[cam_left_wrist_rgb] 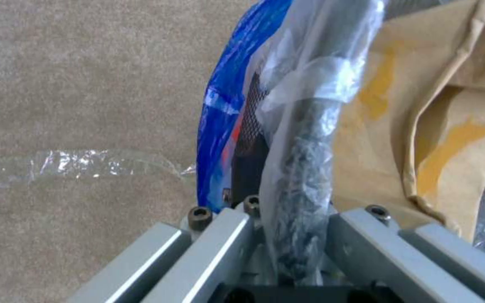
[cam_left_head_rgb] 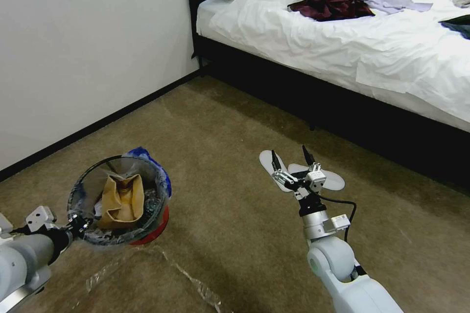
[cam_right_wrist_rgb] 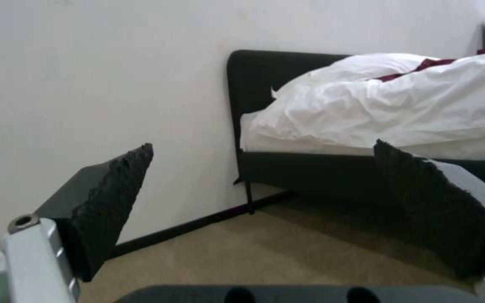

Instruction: Pick up the trash bin and place the garbage on the floor into it.

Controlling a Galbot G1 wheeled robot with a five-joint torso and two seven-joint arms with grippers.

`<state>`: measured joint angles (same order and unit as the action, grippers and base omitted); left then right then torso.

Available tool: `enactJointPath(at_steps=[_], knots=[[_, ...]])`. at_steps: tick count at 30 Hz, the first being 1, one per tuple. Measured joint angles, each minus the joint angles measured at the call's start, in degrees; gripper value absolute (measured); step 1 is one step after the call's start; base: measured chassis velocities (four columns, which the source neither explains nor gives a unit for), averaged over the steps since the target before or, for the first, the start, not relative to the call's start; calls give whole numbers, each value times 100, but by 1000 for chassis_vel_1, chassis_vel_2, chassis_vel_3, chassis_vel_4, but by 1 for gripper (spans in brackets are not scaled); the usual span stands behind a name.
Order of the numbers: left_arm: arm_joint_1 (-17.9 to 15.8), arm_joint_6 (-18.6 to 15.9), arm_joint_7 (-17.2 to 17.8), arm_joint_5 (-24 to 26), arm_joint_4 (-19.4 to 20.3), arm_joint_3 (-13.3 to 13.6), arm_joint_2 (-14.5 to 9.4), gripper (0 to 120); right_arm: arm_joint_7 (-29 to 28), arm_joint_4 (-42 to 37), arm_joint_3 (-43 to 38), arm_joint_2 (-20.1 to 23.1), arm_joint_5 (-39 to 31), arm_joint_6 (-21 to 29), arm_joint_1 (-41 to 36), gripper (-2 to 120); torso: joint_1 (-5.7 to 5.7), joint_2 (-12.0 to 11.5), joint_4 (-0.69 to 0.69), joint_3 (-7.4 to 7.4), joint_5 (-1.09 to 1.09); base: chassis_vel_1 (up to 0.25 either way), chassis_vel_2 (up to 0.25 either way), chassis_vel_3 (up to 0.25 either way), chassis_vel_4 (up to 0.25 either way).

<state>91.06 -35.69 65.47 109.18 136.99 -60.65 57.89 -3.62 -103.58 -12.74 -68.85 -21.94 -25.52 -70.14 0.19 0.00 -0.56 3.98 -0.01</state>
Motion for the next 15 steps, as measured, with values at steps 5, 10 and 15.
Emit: enactJointPath(at_steps=[5, 10, 15], knots=[[-35, 86, 24, -57, -23, -35, -5, 0, 50, 39, -34, 19, -7, -67, -1, 100, -2, 0, 1, -1, 1, 0, 0, 0, 0], [-102, 144, 25, -59, -78, -71, -64, 0, 62, 57, -23, 4, -15, -73, 45, 100, -1, 0, 0, -1, 0, 0, 0, 0, 0], [-175, 159, 35, 48, -121, -125, -154, 0, 63, 58, 8, -21, -37, -72, 68, 100, -1, 0, 0, -1, 0, 0, 0, 0, 0]])
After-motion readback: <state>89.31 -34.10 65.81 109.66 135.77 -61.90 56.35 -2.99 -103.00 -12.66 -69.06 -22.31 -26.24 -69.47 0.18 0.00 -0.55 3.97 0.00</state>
